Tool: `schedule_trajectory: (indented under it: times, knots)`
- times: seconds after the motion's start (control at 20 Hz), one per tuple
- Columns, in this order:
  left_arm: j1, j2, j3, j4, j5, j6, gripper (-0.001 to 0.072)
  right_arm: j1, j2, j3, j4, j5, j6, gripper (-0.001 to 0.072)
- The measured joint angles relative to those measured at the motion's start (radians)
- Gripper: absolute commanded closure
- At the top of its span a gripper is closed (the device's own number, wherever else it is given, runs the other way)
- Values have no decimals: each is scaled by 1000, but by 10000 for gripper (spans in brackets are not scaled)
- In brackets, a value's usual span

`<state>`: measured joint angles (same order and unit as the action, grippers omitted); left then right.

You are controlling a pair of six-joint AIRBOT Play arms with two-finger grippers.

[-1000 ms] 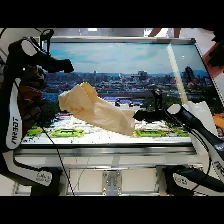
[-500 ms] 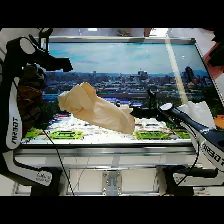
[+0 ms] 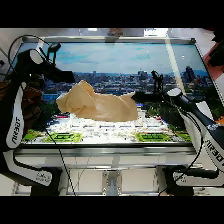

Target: Fold the shirts.

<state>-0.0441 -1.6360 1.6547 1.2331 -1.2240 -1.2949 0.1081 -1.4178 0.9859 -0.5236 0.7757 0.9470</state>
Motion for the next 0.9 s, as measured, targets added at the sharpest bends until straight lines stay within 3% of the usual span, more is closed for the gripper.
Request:
schedule_trajectory:
  times: [0.2,0.25,0.4,0.6,0.65,0.75,0.8,0.9]
  knots:
    - [-14,0,-72,-231,23,159,37,-9,2,40,-36,36,19,682]
    - [-24,0,-79,-245,32,177,-4,-10,3,43,-42,39,23,681]
    - [-71,0,-91,-154,37,169,-4,-12,3,51,-51,51,26,681]
    - [-150,0,-96,84,37,86,10,-12,3,55,-63,55,28,681]
    - [-166,0,-97,131,48,60,133,-12,3,55,-64,55,28,681]
    - [-188,0,-97,196,83,8,602,-12,3,55,-67,56,28,681]
    - [-195,0,-97,214,106,-14,694,-12,3,55,-67,56,28,681]
    - [-203,0,-97,229,152,-41,694,-13,3,55,-68,57,28,681]
